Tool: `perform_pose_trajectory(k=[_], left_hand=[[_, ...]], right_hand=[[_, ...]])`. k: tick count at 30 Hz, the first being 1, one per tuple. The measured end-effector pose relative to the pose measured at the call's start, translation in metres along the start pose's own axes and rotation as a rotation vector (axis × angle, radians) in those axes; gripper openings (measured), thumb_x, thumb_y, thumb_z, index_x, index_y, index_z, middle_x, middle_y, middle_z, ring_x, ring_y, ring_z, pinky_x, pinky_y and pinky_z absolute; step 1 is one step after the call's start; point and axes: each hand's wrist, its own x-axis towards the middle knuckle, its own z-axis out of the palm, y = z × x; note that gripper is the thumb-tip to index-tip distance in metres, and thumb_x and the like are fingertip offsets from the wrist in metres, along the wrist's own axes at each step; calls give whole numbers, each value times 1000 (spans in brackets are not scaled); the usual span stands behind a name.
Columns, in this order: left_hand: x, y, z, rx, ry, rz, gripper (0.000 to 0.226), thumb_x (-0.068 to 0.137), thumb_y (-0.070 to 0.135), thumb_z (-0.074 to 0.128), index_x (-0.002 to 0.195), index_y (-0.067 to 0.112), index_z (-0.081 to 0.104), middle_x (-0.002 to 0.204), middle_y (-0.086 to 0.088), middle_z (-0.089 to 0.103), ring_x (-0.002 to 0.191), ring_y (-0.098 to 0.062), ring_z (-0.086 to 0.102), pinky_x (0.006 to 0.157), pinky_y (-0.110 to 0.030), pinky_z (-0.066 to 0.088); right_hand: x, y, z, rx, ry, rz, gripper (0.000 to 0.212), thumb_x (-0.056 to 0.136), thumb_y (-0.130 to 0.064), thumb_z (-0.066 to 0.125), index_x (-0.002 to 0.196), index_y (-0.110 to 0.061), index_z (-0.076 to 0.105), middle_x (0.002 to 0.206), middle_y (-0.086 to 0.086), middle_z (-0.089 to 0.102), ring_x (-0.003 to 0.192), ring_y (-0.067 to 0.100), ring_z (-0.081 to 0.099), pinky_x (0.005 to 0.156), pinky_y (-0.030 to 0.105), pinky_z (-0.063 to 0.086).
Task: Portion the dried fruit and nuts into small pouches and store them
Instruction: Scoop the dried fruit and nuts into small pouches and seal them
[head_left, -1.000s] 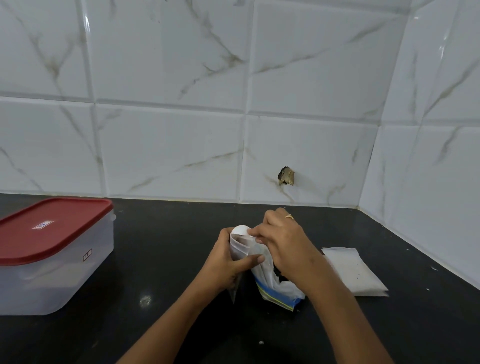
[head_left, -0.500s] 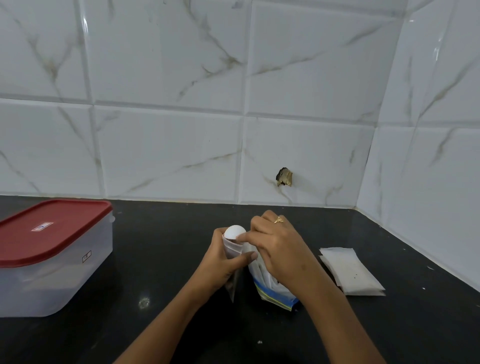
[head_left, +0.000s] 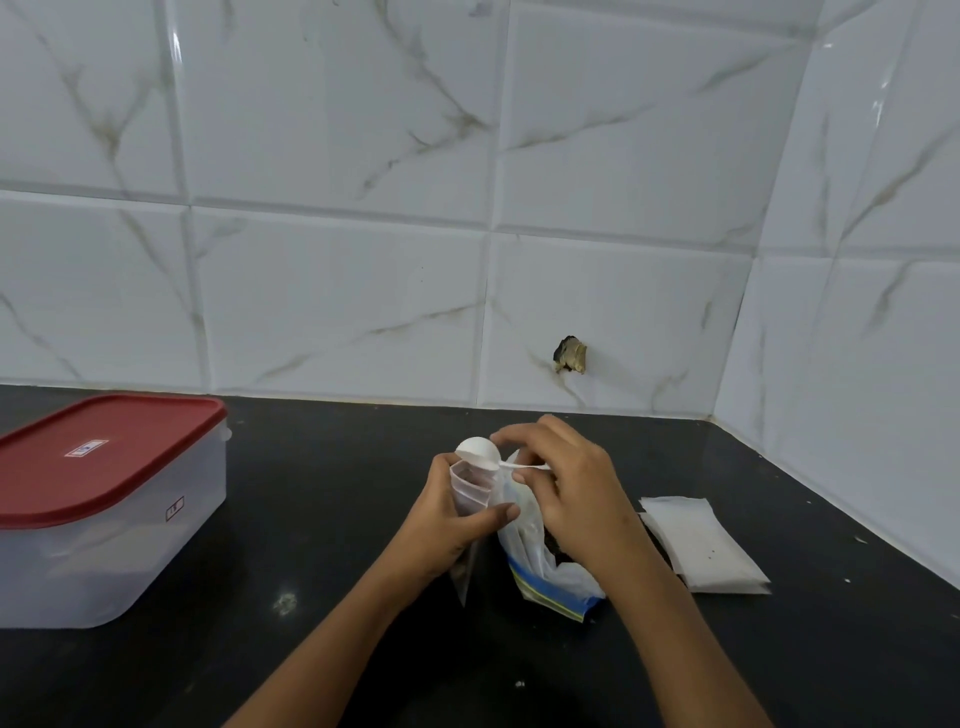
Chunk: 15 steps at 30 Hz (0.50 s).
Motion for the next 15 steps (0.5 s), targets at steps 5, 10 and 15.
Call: perform_pose_trajectory(k=[5, 10, 15], left_hand=[[0, 3, 0, 2, 12, -9, 48, 75, 14, 73, 108, 28, 41, 115, 4, 57, 103, -8, 59, 77, -17, 53], [-3, 5, 1, 61, 29, -2, 51, 74, 16, 74, 110, 25, 39, 110, 5, 56, 98, -6, 59, 71, -13, 52], [-3, 7, 1, 197, 46, -13, 66, 75, 17, 75, 118, 23, 26, 106, 10, 45, 92, -3, 53, 64, -3, 46]], right_hand=[[1, 0, -3, 135, 51, 154, 29, 81, 7, 59, 96, -17, 69, 81, -10, 53, 79, 8, 55, 70, 7, 43], [1, 1, -4, 175, 134, 244, 24, 81, 5, 61, 93, -14, 69, 81, -12, 54, 76, 1, 55, 68, 2, 41], [-4, 17, -8, -77, 89, 614, 26, 89, -3, 46, 112, -14, 51, 108, 8, 53, 85, 15, 47, 67, 22, 35]])
